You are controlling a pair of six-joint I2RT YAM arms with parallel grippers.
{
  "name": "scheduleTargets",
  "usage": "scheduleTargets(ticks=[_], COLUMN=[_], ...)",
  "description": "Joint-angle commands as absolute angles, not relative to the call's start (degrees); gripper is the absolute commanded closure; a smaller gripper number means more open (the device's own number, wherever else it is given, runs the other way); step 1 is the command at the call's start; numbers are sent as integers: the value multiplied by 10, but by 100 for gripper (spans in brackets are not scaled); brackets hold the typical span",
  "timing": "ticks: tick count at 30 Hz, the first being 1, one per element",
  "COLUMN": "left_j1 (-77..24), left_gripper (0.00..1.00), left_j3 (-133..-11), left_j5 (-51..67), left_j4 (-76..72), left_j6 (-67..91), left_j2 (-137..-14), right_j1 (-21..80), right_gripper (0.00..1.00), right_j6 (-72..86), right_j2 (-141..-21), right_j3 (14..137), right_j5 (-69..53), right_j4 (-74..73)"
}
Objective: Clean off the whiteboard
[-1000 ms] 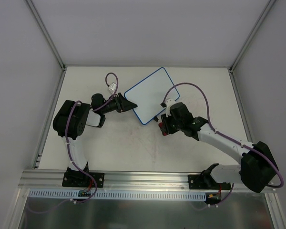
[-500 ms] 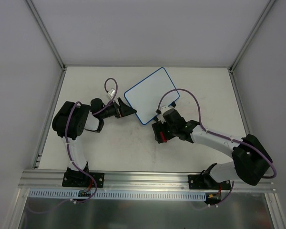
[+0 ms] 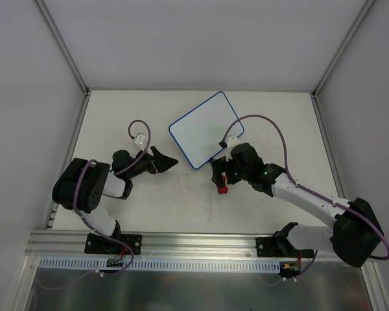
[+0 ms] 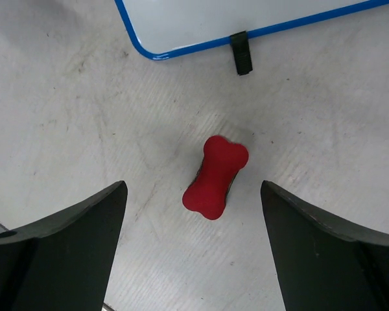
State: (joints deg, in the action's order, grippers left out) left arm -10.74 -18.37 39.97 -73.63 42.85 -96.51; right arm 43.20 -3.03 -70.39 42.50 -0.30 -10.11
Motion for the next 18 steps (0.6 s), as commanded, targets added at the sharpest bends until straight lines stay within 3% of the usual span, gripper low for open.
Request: scheduleTargets(ticks=[1,5,9,10,18], left_j1=[-101,-100,-103,-105,-106], left_gripper=[1,1,1,1,1], left_j3=[-141,-95,-101,-107,-157], left_j5=[356,338,281,259,187], left_j4=[-963,-921,-654,-530,-167], left_j6=[403,432,412,394,267], left_j2=[-892,-808,-653,-585,-321], right_j1=[397,324,284,278,248], right_gripper=[12,12,12,12,12], right_j6=[-36,-30,-37,-38,-14], right_j2=[-665,-621,-563,-555,-460], right_j3=[438,426,408,403,310], right_j5=[-38,-79,-88,-77,-18], right_j4=[-96,-96,-96,-96,-53])
